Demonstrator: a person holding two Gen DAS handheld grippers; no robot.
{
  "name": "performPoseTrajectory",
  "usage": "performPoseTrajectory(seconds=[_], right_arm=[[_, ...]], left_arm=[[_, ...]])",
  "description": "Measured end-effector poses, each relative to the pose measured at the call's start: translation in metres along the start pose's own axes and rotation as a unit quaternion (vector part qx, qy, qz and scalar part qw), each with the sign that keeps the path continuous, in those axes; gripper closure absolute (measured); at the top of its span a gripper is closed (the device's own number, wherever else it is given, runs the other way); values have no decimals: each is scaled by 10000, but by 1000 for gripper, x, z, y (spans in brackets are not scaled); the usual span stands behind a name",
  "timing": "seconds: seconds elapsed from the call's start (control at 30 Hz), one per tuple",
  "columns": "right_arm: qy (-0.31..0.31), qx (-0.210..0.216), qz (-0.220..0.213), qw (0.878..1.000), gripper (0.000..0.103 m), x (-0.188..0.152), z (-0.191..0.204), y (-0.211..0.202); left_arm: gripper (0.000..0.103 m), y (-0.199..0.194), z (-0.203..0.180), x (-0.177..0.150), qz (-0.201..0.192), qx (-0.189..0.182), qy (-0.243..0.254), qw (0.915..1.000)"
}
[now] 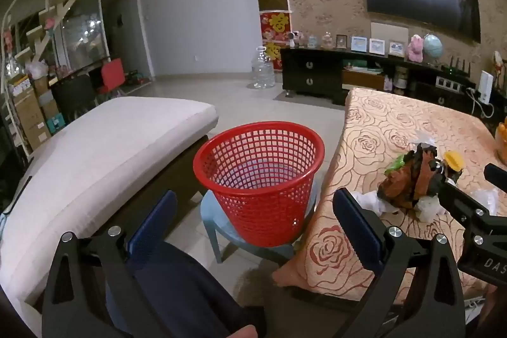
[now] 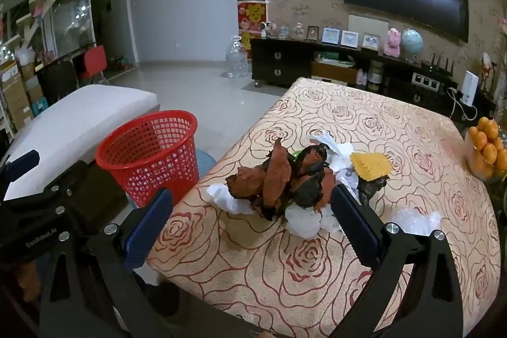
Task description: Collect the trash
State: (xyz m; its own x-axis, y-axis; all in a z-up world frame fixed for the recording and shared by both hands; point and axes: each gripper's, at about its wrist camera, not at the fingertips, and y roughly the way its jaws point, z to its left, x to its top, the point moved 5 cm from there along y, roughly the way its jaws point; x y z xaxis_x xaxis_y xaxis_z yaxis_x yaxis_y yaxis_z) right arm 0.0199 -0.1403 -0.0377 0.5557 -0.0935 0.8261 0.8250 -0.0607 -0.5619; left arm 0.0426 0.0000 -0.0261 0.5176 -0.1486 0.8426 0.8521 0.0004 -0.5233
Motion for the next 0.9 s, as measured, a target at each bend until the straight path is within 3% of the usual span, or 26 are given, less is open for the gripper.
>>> performPoseTrajectory(seconds=[0.9], right_arm=[[76,-48,-17,10000,7,-2,-11,-8]], left_arm=[[8,-13,-9,6,-71,-162,-14,9998]])
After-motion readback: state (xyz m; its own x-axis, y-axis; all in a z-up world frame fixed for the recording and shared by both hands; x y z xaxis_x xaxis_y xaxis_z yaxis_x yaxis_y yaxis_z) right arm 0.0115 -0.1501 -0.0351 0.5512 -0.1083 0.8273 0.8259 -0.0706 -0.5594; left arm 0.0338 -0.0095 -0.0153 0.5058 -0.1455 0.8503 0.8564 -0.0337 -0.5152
